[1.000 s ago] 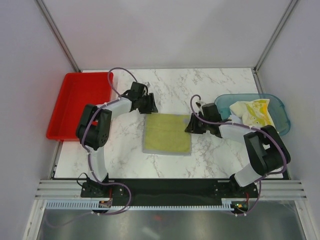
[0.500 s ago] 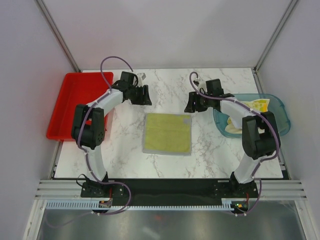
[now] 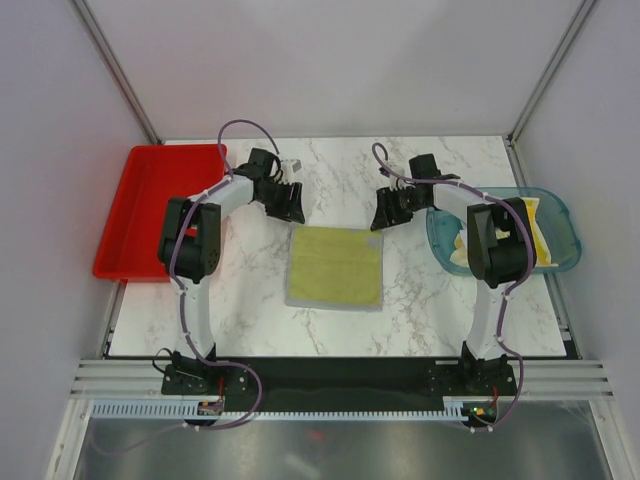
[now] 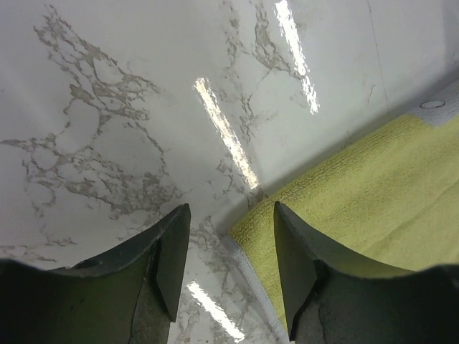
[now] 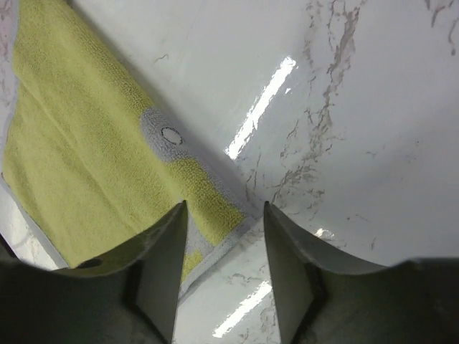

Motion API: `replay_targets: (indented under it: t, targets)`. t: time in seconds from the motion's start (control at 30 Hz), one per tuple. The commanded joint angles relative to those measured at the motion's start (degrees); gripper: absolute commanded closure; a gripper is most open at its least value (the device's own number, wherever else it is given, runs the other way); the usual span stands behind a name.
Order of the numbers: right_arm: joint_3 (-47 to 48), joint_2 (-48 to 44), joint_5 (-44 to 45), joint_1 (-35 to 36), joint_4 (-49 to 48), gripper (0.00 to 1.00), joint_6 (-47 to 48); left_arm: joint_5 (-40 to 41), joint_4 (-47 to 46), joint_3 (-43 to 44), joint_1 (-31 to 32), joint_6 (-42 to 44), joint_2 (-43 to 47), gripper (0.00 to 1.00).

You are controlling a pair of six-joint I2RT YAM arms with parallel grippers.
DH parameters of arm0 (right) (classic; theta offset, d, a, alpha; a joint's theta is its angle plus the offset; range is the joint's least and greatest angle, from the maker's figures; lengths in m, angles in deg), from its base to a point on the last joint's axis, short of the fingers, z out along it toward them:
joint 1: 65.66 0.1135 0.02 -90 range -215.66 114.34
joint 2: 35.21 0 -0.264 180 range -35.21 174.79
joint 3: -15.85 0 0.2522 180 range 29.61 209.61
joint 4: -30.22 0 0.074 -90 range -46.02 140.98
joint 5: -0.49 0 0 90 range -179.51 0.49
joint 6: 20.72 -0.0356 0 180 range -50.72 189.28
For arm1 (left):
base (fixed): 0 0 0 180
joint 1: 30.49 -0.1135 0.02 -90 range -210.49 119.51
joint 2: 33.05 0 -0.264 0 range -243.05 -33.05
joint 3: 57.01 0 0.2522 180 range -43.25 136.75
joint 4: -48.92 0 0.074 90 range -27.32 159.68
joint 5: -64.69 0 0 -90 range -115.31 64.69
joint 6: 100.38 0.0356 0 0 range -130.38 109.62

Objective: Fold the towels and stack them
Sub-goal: Fold the towel

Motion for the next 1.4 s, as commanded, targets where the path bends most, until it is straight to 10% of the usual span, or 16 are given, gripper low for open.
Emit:
replay_targets:
  t: [0.0, 0.77, 1.1, 1.37]
  targets:
    - [2.9, 1.7, -4.4, -0.7, 3.9, 0.50, 5.5, -2.1, 2.4, 2.3, -0.2, 4.5, -1.2, 0.43]
    - [7.1, 7.0, -10.7, -2.0, 8.3, 0.60, 9.0, -8.6, 6.4, 2.9, -1.6, 9.1, -2.6, 0.50]
    - [8.7, 7.0, -9.5, -2.1, 7.8, 1.00, 8.6, -8.3, 6.8, 4.8, -1.7, 9.4, -3.3, 0.98]
    - [7.1, 4.8, -6.3, -2.0, 1.9, 1.00, 7.0, -7.4, 5.9, 7.7, -2.5, 7.3, -3.6, 0.98]
